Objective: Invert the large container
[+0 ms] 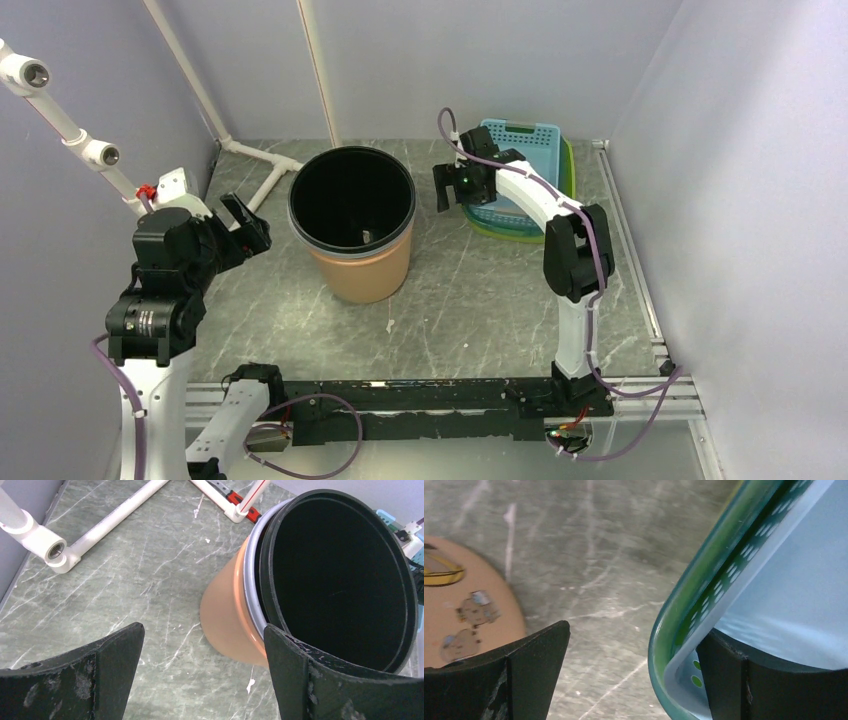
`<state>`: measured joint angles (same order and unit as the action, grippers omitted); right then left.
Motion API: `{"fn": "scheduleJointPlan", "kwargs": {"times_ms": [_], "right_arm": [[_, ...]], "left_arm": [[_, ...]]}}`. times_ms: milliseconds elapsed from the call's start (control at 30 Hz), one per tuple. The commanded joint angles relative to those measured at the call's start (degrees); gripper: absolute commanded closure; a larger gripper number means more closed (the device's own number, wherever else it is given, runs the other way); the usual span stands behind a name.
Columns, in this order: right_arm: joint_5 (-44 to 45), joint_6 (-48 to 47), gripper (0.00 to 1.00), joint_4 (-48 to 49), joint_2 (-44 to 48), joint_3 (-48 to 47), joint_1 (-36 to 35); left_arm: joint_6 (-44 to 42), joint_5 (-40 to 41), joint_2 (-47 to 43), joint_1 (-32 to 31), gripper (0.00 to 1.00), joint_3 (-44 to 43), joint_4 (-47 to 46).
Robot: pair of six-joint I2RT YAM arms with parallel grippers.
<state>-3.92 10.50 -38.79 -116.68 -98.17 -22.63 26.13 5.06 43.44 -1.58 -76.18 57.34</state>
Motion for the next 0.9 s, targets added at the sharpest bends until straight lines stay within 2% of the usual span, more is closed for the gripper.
{"fn": "scheduleJointPlan", "kwargs": {"times_ms": [0, 200, 400, 633, 733, 833, 867], "right_arm": [[-16.51, -2.55, 0.0, 5.57, -0.05, -2.99, -0.8], [-30.56, -6.59, 0.05, 10.13, 1.71, 3.06, -1.89], [-34.54, -10.06, 0.1, 7.3, 4.92, 5.16, -2.77], [-7.22, -5.96, 0.01, 8.66, 18.27, 5.2, -0.49], [12.38, -3.31, 0.0, 10.83, 24.13, 7.43, 1.14], [22.31, 0.17, 0.0, 10.55, 26.27, 9.23, 6.37], [22.37, 2.74, 0.0, 9.17, 25.97, 9.23, 9.71]], "left_arm": [[-1.62, 1.39, -0.29, 0.0, 0.05, -1.86, 0.86], [-2.17, 2.85, -1.64, 0.02, 0.05, -1.42, 1.3], [-2.4, 3.18, -1.71, 0.0, 0.05, -2.06, 1.86], [-2.45, 2.69, -1.76, 0.0, 0.05, -1.89, 1.51], [-2.27, 2.22, -1.25, 0.03, 0.05, -1.91, 1.79], [-1.94, 1.64, -0.95, 0.06, 0.05, -1.81, 1.49], [-1.81, 1.39, -0.86, 0.05, 0.05, -1.78, 1.32]]}}
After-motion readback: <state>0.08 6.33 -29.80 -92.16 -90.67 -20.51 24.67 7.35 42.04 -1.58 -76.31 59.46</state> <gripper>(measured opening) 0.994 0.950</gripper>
